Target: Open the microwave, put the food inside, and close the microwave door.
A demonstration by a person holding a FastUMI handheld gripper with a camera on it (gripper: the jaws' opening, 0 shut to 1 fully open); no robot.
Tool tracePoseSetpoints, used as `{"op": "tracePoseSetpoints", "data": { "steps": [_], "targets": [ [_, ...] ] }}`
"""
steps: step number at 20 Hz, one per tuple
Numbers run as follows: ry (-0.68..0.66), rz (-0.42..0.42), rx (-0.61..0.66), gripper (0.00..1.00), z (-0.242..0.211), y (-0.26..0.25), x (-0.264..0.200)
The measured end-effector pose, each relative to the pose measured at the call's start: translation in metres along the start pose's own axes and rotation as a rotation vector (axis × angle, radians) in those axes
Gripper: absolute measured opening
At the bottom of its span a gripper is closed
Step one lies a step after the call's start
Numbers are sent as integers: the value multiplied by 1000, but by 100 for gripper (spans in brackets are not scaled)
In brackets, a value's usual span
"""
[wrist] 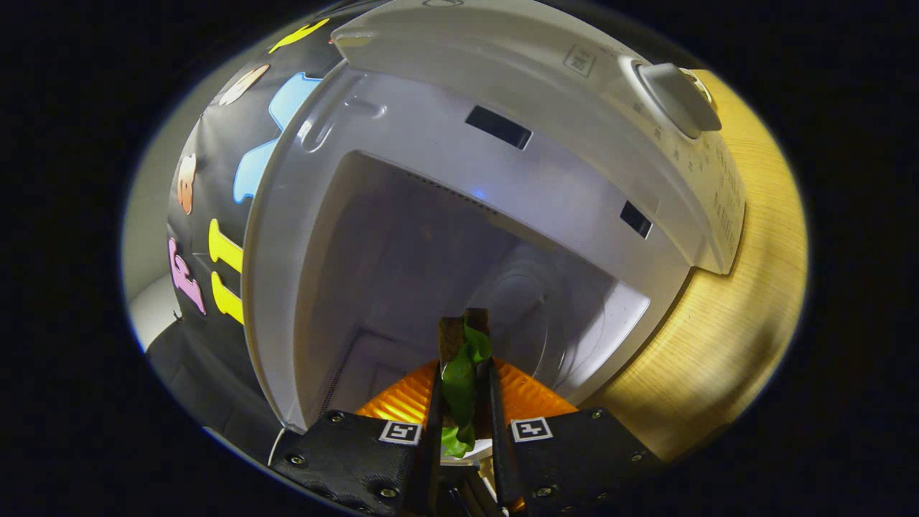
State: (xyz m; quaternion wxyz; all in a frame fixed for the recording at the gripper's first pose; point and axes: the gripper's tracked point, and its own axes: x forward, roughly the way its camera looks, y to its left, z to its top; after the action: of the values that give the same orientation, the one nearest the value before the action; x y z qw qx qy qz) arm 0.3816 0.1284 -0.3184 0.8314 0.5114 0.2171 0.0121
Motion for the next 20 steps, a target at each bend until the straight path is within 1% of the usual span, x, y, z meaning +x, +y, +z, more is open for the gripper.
{"op": "tracePoseSetpoints", "data": {
  "steps": [1,2,5,8,10,14,16,20],
  "targets": [
    [3,-20,-24,31,-2,-5,5],
    [6,-46,-55,37,-2,-9,3],
    [38,-85,-143,45,-4,-18,-3],
    [34,-107,-245,96,9,-21,-17],
    [18,-108,-295,96,20,-17,-30],
    [9,-80,-410,96,29,-4,-64],
    [11,-67,-463,96,28,6,-88],
    [-2,-2,-605,96,21,36,-148]
  ]
}}
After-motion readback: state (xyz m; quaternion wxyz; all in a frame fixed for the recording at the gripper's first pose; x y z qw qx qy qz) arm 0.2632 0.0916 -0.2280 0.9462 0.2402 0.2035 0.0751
